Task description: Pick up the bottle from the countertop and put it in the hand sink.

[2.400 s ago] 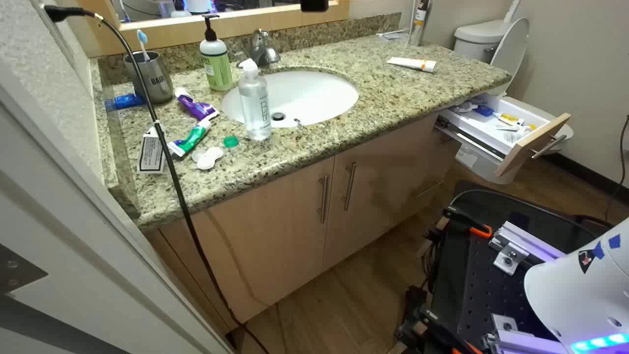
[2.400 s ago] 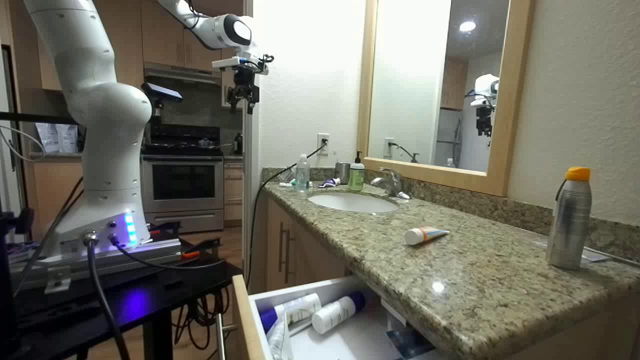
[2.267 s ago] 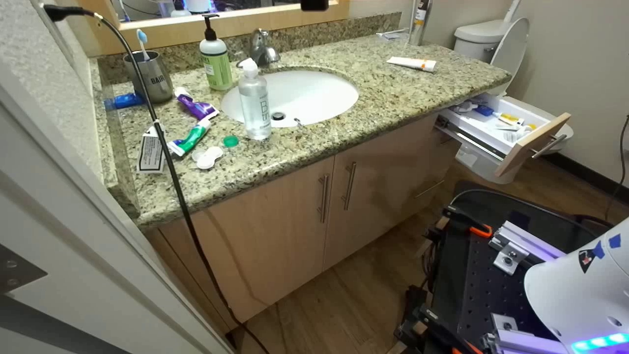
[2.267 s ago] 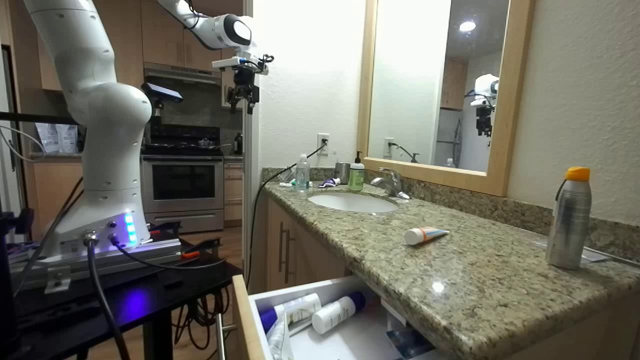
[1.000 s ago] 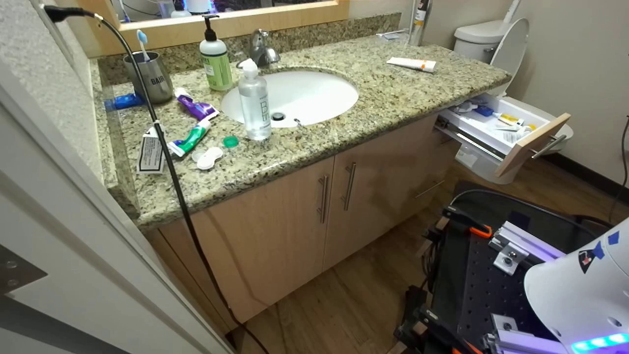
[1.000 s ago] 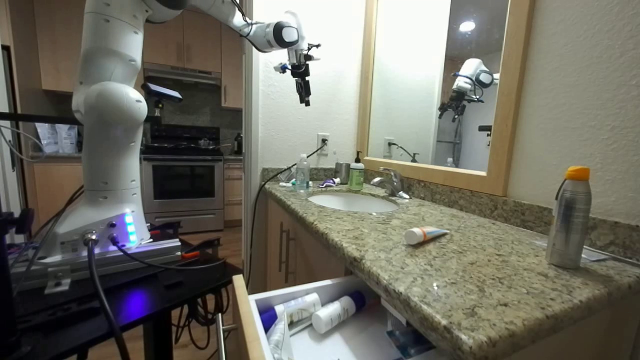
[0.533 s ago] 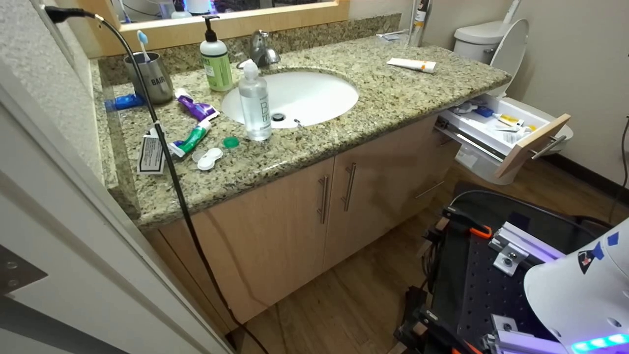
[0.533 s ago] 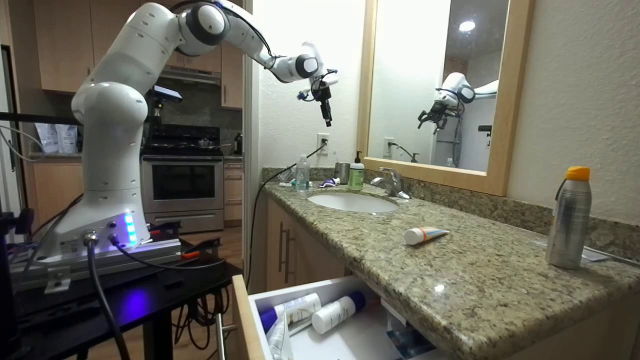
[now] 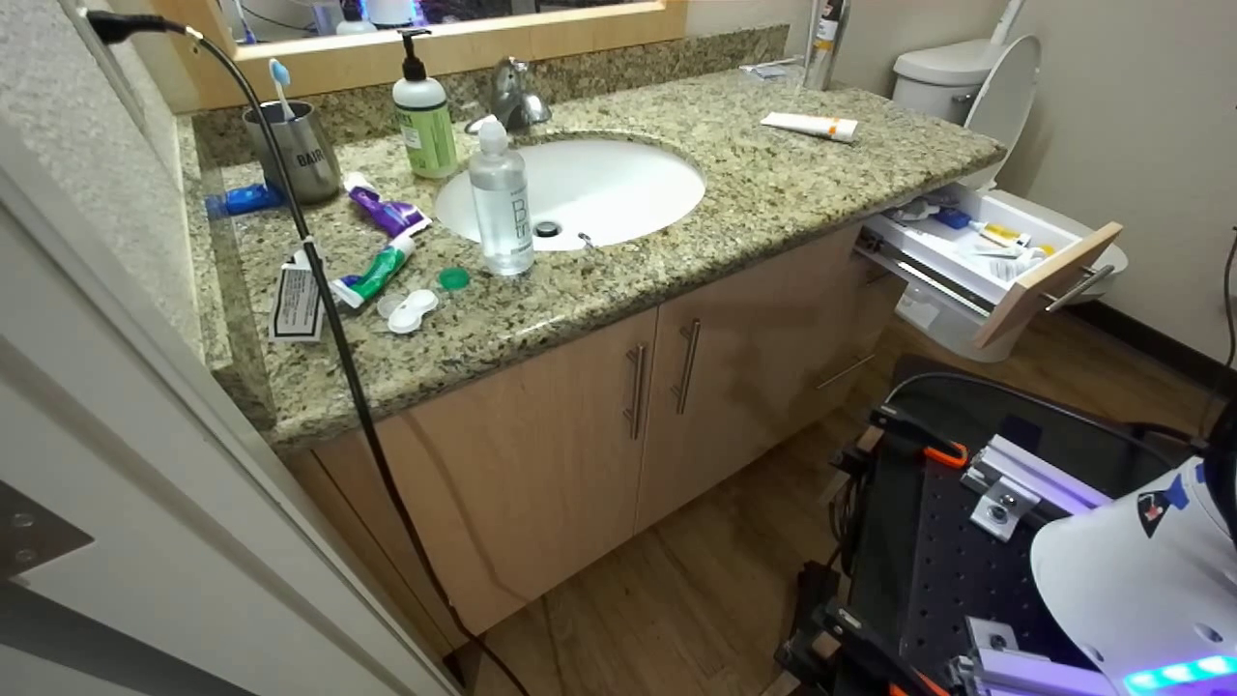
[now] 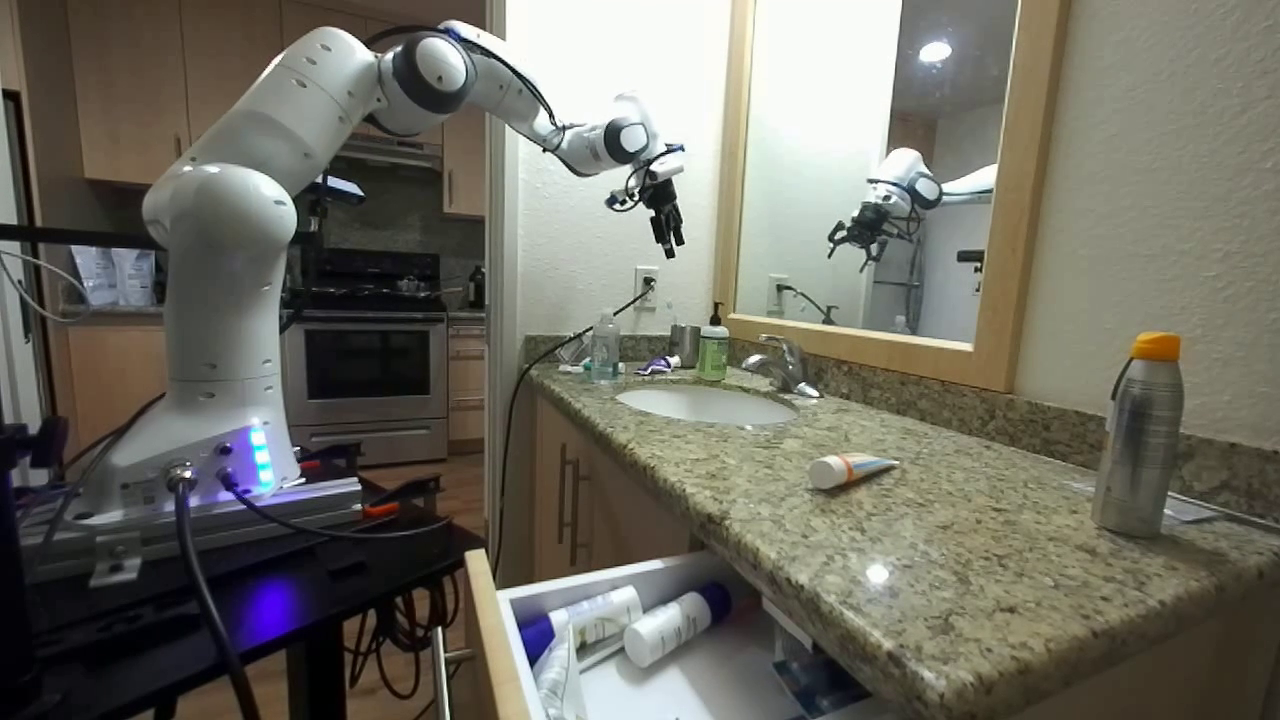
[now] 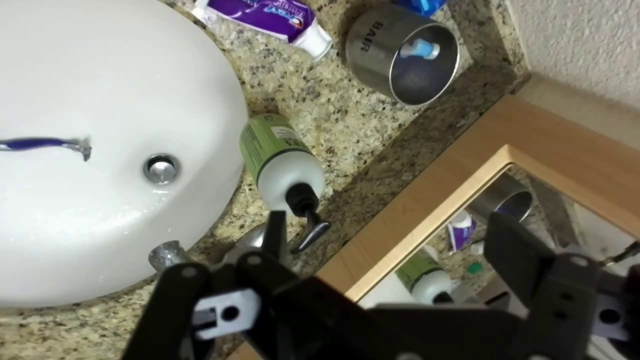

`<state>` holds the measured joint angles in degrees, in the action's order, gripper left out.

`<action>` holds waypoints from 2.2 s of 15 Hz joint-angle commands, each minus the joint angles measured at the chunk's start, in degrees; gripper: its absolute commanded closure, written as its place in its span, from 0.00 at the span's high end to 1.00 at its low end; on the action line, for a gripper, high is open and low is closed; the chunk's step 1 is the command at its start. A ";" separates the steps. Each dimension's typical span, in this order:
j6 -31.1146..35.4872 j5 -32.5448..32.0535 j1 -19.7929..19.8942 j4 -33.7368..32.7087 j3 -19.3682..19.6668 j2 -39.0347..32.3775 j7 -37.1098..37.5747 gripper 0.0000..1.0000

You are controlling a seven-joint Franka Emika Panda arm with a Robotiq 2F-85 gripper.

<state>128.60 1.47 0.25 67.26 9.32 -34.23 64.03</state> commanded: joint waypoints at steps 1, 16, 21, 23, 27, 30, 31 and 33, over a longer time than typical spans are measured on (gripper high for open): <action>-5.67 -0.35 -0.11 -11.47 2.06 -8.32 11.78 1.00; -8.16 -0.16 0.92 -27.96 9.57 -22.87 53.02 1.00; -9.55 0.60 1.88 -28.52 8.90 -24.18 51.78 1.00; -9.25 -0.29 2.19 -28.77 9.80 -25.23 52.26 1.00; -9.13 -0.16 2.33 -28.01 9.75 -25.51 52.34 1.00; -9.96 1.79 4.94 -28.69 7.85 -26.44 48.88 1.00; -10.42 2.12 4.86 -28.54 7.30 -26.41 48.10 1.00; -11.21 4.07 6.28 -28.73 5.20 -26.55 45.21 1.00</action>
<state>119.26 2.71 4.44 39.24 17.70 -60.64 113.52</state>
